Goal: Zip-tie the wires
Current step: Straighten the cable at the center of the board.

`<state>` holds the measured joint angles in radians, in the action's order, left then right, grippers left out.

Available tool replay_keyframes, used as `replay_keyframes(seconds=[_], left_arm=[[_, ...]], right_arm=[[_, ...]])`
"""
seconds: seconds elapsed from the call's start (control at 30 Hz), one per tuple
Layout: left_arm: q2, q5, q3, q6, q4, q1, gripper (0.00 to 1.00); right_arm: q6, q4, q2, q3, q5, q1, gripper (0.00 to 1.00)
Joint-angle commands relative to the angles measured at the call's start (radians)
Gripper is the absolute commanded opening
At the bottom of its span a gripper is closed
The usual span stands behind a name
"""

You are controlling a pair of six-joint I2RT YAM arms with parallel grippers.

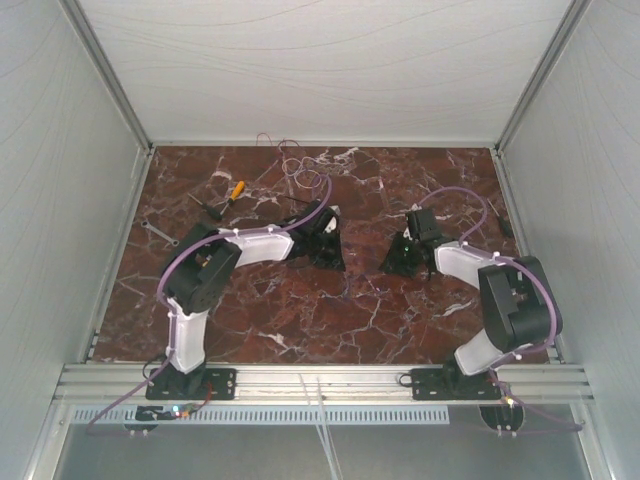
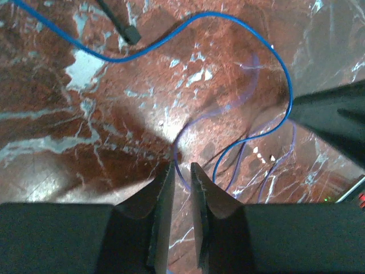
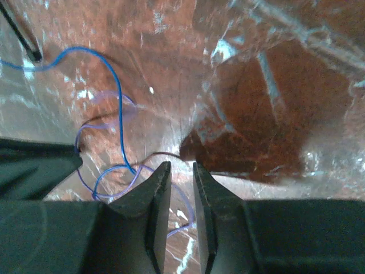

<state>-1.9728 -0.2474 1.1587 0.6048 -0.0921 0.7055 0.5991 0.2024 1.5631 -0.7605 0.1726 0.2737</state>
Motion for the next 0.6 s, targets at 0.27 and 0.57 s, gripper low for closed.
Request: replay_keyframes(seconds=[0.27, 0.57], left_arm=[[-0.089, -0.031, 0.091, 0.026, 0.06, 0.03, 0.16], [-0.077, 0.022, 0.097, 0.043, 0.076, 0.052, 0.21]], right_arm=[[0.056, 0.004, -0.19, 0.199, 0.075, 0.048, 0.19], [0.033, 0.081, -0.266, 0.181, -0.032, 0.042, 0.23]])
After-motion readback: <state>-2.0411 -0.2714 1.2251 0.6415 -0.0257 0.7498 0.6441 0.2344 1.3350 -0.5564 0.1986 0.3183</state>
